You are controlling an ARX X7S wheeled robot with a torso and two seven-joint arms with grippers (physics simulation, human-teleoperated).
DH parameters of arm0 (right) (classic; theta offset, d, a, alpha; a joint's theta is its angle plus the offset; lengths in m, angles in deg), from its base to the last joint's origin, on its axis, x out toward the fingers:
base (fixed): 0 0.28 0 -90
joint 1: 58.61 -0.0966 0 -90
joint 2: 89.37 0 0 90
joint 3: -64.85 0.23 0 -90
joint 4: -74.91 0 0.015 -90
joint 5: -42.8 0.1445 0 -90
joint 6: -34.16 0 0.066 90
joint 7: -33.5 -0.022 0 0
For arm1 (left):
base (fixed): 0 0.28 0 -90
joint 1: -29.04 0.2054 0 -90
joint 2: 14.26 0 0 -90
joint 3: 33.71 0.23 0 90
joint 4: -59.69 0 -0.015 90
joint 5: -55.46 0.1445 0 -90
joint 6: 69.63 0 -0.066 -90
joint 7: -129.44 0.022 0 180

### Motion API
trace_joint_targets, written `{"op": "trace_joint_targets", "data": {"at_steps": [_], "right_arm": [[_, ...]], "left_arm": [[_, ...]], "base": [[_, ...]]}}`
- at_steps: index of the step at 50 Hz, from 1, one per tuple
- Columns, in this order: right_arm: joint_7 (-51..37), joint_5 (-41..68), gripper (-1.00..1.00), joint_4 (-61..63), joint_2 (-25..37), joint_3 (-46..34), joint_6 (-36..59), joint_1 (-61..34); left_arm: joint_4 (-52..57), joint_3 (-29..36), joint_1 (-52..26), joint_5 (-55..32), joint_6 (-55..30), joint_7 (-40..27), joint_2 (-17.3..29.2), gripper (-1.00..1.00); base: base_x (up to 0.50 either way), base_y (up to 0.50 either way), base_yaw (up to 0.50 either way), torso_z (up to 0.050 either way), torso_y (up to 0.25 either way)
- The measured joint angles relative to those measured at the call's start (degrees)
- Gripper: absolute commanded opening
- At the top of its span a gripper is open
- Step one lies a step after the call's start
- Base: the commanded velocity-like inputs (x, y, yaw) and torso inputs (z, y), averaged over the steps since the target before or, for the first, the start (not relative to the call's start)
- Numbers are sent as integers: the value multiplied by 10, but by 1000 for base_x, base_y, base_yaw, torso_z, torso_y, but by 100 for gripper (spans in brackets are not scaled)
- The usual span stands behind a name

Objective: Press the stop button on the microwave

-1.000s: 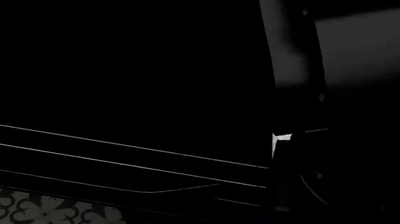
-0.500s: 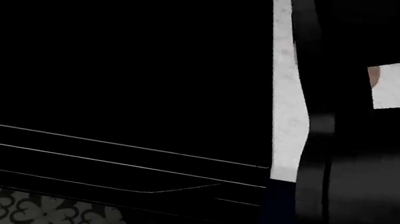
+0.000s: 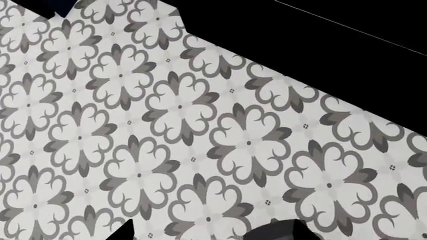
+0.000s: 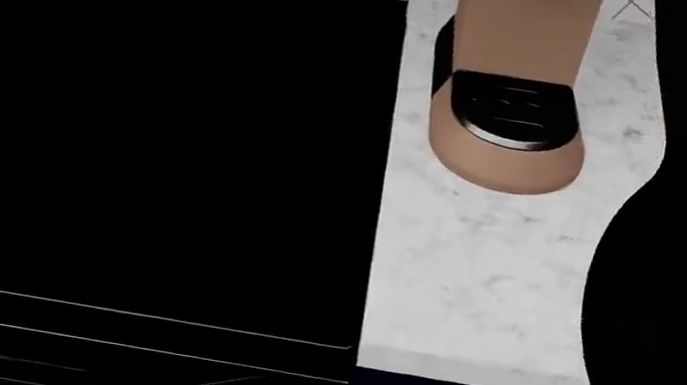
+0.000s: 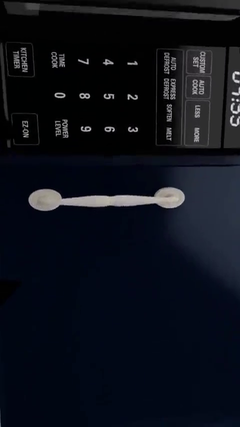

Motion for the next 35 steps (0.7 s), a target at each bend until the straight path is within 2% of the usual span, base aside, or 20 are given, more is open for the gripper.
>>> {"op": "trace_joint_targets", "data": {"at_steps": [7,13,23,28,31,35], "right_arm": [[-5,46,100,-5,1,-36,-5,-4],[-5,62,100,-3,2,-58,-7,-7],[0,65,100,-4,-1,-63,-12,-9],[0,70,100,-4,-1,-73,-16,-10],[1,77,100,-2,-1,-80,-17,-8],[3,64,100,5,-1,-58,-11,-9]], "left_arm": [[1,2,-2,0,0,0,-1,100],[0,2,-1,0,0,0,-2,100],[0,0,-1,0,0,0,0,100],[0,-1,2,0,0,0,0,100],[2,1,-1,0,0,0,0,100],[1,0,-1,0,0,0,0,100]], "base": [[51,-40,0,50,20],[4,416,0,50,21],[0,0,0,50,21],[436,0,0,50,21],[0,0,0,50,21],[0,0,0,50,21]]}}
